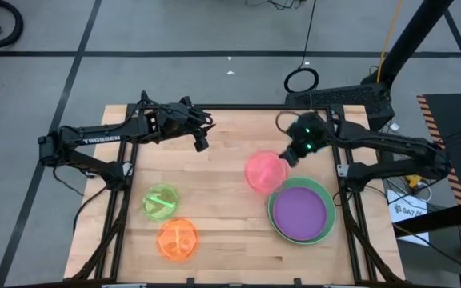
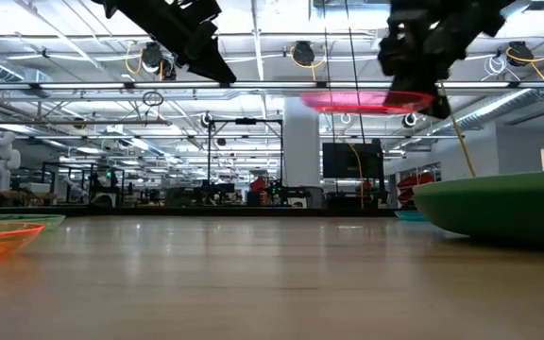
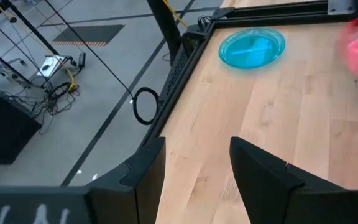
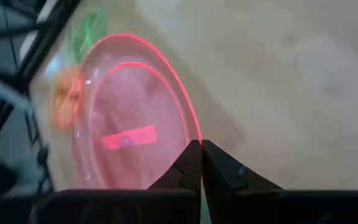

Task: Stack plastic plates
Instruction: Stack the small pink plate on top of the purple plate

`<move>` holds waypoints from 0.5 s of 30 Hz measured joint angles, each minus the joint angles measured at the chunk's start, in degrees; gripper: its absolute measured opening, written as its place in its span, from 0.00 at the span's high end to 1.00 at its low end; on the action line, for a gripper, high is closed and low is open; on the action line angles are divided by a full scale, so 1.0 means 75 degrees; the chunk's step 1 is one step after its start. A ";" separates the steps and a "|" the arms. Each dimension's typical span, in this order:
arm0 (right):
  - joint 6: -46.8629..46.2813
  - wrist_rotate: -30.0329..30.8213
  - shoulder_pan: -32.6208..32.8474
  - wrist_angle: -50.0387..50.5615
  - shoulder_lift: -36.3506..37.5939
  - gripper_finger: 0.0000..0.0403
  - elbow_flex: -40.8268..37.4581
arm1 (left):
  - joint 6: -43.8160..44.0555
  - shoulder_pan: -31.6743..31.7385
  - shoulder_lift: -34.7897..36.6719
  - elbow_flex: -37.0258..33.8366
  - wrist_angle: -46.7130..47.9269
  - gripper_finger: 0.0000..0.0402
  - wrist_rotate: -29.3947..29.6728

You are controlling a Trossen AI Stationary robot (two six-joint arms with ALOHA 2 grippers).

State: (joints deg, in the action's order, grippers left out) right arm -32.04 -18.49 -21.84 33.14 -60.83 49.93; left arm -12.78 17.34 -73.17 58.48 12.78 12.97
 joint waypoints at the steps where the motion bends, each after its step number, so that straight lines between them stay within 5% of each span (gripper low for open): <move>1: -0.0073 -0.0005 0.0177 0.0230 0.0167 1.00 0.0000 | 0.0000 0.0000 0.0000 0.0000 -0.0003 0.54 0.0001; 15: -0.3135 0.0976 0.2792 0.2624 0.1405 1.00 -0.0388 | -0.0003 0.0000 0.0000 0.0000 -0.0017 0.54 0.0001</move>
State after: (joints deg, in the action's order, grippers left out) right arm -55.55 -11.17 -0.90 52.82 -50.29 47.03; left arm -12.80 17.34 -73.17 58.48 12.65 12.98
